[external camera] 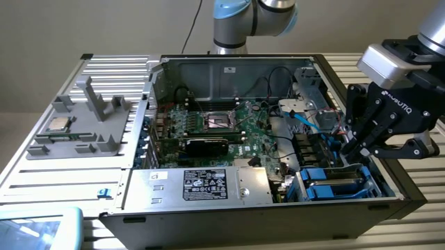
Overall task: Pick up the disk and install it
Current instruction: 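Insert the first disk wire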
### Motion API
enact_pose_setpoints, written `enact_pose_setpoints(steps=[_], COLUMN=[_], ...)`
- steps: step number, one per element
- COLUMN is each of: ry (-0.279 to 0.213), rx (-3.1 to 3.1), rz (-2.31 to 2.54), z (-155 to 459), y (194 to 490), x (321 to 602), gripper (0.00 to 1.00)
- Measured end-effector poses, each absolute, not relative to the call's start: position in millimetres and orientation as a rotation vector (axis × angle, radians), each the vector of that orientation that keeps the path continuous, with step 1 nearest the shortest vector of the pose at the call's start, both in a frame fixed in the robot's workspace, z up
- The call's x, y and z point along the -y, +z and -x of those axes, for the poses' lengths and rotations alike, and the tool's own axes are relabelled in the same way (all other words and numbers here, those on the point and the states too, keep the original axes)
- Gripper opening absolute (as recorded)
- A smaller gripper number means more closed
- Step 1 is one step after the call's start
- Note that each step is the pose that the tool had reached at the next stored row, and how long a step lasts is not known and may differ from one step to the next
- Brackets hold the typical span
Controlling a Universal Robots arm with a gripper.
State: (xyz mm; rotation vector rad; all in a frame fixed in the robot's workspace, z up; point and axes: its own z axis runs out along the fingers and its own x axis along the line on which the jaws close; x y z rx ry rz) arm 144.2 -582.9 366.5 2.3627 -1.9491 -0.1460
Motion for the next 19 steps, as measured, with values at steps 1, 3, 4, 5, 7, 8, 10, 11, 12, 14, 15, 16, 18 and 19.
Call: enact_pose_setpoints(steps=[1, 3, 4, 5, 7, 8, 10, 11, 12, 14, 15, 16, 18, 19], ry=[-0.147, -0.152, -0.158, -0.169, -0.196, -0.197, -0.198, -0.198, -0.199, -0.200, -0.201, -0.203, -0.208, -0.209], rx=[1.960, 1.972, 1.972, 1.968, 1.957, 1.956, 1.965, 1.973, 1.981, 2.001, 2.009, 2.014, 2.020, 2.021], rz=[-2.354, -2.341, -2.336, -2.331, -2.318, -2.316, -2.308, -2.302, -2.295, -2.280, -2.273, -2.267, -2.259, -2.257], z=[-144.2, -144.3, -144.4, -144.9, -146.8, -148.3, -150.1, -150.5, -150.8, -151.1, -151.2, -151.3, -151.7, -152.1], y=[366.1, 365.9, 365.8, 365.7, 365.5, 365.4, 365.1, 364.9, 364.6, 364.2, 364.0, 363.8, 363.4, 363.2], x=[582.9, 582.8, 582.9, 582.9, 582.9, 582.8, 582.6, 582.5, 582.5, 582.4, 582.4, 582.4, 582.4, 582.4], gripper=[0.16, 0.16, 0.16, 0.16, 0.16, 0.16, 0.16, 0.16, 0.16, 0.16, 0.16, 0.16, 0.16, 0.16])
